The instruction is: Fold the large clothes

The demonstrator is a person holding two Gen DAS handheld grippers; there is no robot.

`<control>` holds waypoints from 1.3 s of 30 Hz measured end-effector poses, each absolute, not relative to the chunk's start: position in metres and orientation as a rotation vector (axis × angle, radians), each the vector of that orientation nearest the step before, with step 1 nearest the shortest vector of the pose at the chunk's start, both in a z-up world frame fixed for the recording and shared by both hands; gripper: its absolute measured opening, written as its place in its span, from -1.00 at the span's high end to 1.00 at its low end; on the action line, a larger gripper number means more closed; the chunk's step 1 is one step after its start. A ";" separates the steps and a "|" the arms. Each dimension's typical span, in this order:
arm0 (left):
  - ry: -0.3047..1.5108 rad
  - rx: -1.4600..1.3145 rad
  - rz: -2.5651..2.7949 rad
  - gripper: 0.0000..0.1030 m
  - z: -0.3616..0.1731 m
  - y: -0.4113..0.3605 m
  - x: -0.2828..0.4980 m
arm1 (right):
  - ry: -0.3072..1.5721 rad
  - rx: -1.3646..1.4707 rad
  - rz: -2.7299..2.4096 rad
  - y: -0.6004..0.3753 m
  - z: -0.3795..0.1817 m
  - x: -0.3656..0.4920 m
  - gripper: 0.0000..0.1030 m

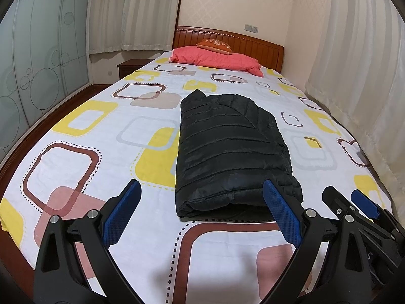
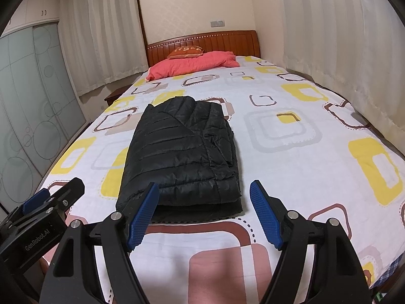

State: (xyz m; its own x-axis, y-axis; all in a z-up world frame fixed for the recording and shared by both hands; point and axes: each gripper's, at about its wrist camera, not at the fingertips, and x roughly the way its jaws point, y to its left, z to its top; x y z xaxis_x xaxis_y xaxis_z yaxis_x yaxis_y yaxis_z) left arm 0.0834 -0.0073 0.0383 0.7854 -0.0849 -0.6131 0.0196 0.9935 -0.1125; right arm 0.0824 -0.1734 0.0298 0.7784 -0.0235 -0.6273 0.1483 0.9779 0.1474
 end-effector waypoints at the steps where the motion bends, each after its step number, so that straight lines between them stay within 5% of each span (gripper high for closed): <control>1: 0.666 -0.101 -0.057 -0.88 0.038 -0.008 0.083 | 0.674 0.195 -0.092 -0.173 0.030 0.082 -0.42; 39: 0.641 -0.076 -0.040 -0.88 0.043 -0.010 0.077 | 0.659 0.186 -0.087 -0.168 0.033 0.082 -0.42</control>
